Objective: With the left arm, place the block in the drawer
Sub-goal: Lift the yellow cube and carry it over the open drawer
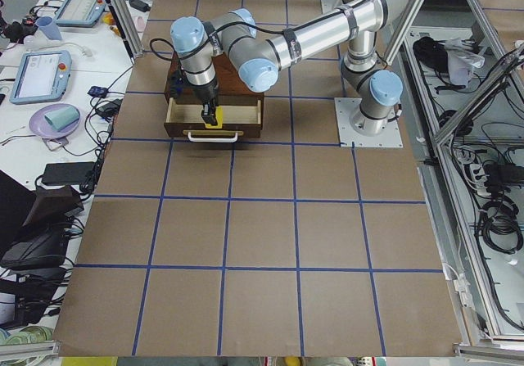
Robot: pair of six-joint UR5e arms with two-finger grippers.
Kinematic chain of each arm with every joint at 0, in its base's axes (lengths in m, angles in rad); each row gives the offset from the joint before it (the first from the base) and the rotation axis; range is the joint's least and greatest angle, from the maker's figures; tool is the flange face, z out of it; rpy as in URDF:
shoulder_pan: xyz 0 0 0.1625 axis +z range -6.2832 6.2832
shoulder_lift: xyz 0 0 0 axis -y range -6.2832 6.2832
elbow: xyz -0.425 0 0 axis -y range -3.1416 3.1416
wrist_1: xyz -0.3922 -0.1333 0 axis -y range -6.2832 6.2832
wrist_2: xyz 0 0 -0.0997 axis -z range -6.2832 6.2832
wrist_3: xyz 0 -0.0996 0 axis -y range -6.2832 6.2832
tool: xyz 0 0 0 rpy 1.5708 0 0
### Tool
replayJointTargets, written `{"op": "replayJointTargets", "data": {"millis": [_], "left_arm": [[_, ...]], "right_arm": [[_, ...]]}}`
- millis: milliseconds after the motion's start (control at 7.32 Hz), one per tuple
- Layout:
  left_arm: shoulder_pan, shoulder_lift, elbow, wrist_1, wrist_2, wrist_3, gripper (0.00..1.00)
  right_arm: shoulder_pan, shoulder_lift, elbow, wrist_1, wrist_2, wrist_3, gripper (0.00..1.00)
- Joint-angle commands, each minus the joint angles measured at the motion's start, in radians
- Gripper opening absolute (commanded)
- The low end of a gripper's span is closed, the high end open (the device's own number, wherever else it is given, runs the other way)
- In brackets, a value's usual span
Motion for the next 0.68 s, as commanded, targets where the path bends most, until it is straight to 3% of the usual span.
{"op": "replayJointTargets", "data": {"millis": [0, 546], "left_arm": [[-0.051, -0.001, -0.008, 0.002, -0.003, -0.085, 0.35], [-0.057, -0.035, -0.054, 0.057, -0.034, -0.156, 0.34]], "right_arm": [[0.000, 0.000, 0.000, 0.000, 0.000, 0.000, 1.00], [0.000, 0.000, 0.000, 0.000, -0.002, 0.000, 1.00]]}}
